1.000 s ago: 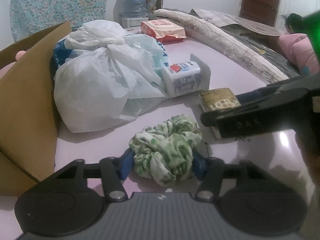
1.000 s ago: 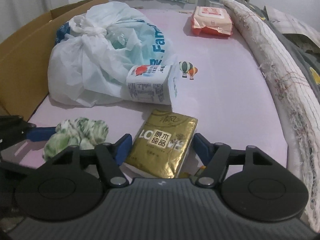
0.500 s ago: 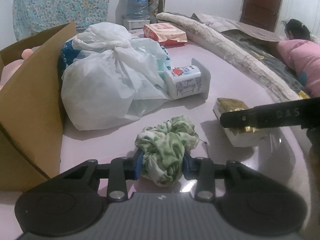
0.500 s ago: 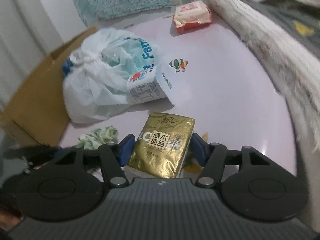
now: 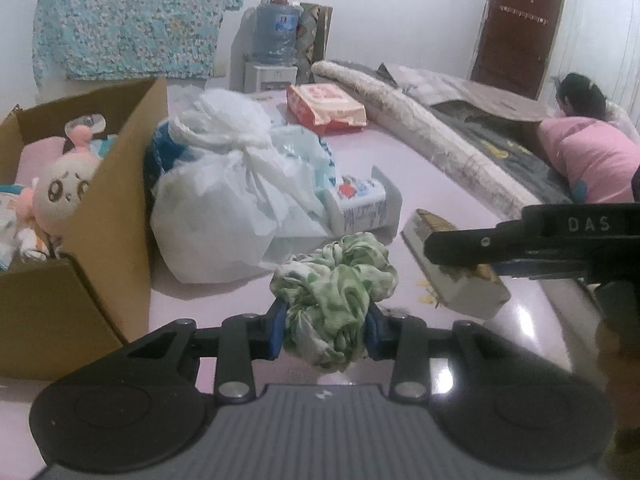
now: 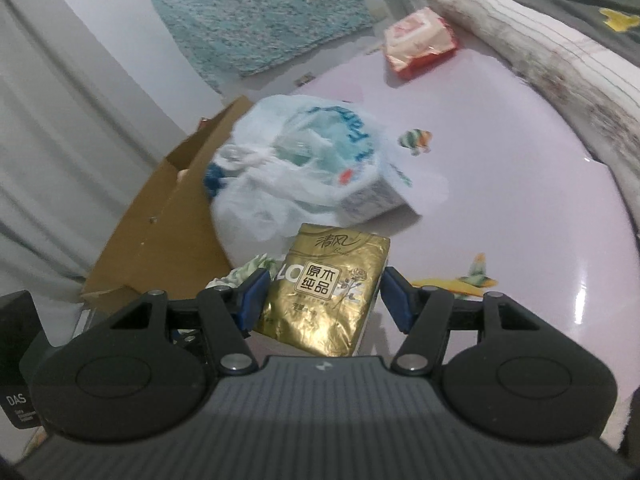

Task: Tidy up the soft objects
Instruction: 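Grasp the gold tissue pack with the right gripper while the left holds the scrunchie, then carry the scrunchie and tissue pack over the cardboard box with both grippers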

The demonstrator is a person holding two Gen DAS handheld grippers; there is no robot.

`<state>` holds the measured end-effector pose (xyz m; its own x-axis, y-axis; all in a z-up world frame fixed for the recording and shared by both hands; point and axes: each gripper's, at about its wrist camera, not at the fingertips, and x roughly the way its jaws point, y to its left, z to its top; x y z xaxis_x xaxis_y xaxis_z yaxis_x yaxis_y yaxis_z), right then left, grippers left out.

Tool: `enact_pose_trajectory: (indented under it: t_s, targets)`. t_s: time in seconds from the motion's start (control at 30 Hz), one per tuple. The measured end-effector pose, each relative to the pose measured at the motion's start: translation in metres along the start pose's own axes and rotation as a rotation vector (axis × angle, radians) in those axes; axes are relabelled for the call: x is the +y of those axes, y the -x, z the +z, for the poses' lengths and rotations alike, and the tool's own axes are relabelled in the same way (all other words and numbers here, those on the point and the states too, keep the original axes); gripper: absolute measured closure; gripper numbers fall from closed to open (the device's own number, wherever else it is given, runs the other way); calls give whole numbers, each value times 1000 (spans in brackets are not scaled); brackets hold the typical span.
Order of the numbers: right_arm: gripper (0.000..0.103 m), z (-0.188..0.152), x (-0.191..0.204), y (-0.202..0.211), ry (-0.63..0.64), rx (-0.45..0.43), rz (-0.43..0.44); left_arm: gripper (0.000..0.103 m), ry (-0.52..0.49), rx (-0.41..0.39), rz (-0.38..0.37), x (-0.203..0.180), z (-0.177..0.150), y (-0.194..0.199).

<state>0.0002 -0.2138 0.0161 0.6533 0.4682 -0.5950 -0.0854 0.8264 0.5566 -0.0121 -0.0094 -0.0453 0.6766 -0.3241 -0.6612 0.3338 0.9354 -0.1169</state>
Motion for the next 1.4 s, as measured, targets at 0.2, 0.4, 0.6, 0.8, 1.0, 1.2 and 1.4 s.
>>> enact_pose_trajectory:
  t_s: [0.2,0.4,0.6,0.8,1.0,1.2,1.4]
  targets:
    - [43,4,17,5,11,-3,66,64,11,-44,-9,4,7,20]
    - [43,13,34,11,13,-12,119,64,18,-80,-18,12,19,40]
    - [43,36,78,2,125,-10,211,64,61,-160,32,37,34,72]
    - [43,68,142,-42,248,60,356,64,169,-209,137,89,42,104]
    - [43,88,198,-118,305,230,390,64,225,-145,261,145,50,98]
    - [43,88,245,-191,413,376,287,63,184,-22,364,189,56,73]
    - [42,74,263,-237,429,481,225,61,173,75,379,213,54,57]
